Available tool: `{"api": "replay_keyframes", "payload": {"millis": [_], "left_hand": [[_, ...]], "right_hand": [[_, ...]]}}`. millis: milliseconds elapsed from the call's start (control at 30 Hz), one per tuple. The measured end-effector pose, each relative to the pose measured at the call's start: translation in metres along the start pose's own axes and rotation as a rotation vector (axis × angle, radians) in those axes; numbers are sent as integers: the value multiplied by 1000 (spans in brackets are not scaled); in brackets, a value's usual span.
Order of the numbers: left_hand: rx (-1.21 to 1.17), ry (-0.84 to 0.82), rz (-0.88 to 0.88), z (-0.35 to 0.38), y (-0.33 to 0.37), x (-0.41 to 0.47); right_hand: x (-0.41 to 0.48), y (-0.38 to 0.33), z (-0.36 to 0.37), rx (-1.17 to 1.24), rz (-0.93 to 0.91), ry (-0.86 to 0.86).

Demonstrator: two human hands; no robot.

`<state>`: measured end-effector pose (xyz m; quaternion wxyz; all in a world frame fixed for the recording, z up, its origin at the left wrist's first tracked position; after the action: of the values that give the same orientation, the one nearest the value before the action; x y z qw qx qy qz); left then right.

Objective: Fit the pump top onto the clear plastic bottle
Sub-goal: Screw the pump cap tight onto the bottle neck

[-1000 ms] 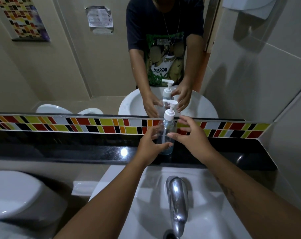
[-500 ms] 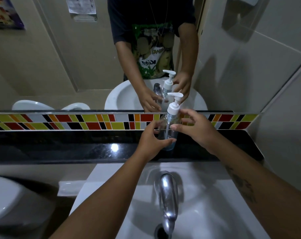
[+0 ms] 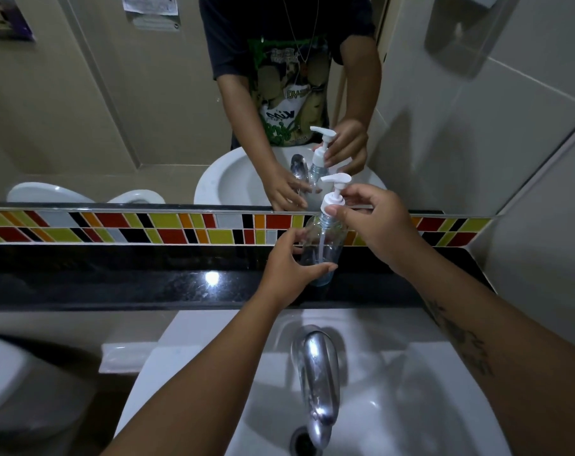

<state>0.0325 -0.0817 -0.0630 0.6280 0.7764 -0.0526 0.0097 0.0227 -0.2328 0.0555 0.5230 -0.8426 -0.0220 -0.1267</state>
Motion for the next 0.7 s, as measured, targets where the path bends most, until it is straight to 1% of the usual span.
{"api": "replay_keyframes", "payload": {"millis": [133, 333, 500, 600, 700], "left_hand": [[1, -4, 4, 0, 0, 0], [-1, -11, -7, -1, 2, -1], [-1, -19, -16, -2, 4, 0], [-3, -27, -27, -2, 4, -1], [-9, -36, -30, -1, 7, -1]], "right_hand": [[2, -5, -2, -73, -31, -63], [4, -5, -3, -86, -8, -108], [10, -11, -7, -193, -32, -228], [14, -16, -10, -270, -2, -295], [15, -19, -10, -273, 33, -361]]}}
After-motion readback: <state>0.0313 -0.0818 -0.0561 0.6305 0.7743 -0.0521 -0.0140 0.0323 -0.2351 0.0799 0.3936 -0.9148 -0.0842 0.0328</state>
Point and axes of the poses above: each hand's wrist, its own x-axis towards the middle knuckle, its own z-axis out of the palm, y = z × x, the point moved 3 cm from there along x, towards the middle knuckle, and after that the axes turned 4 degrees about y, right-handed, at the moved point
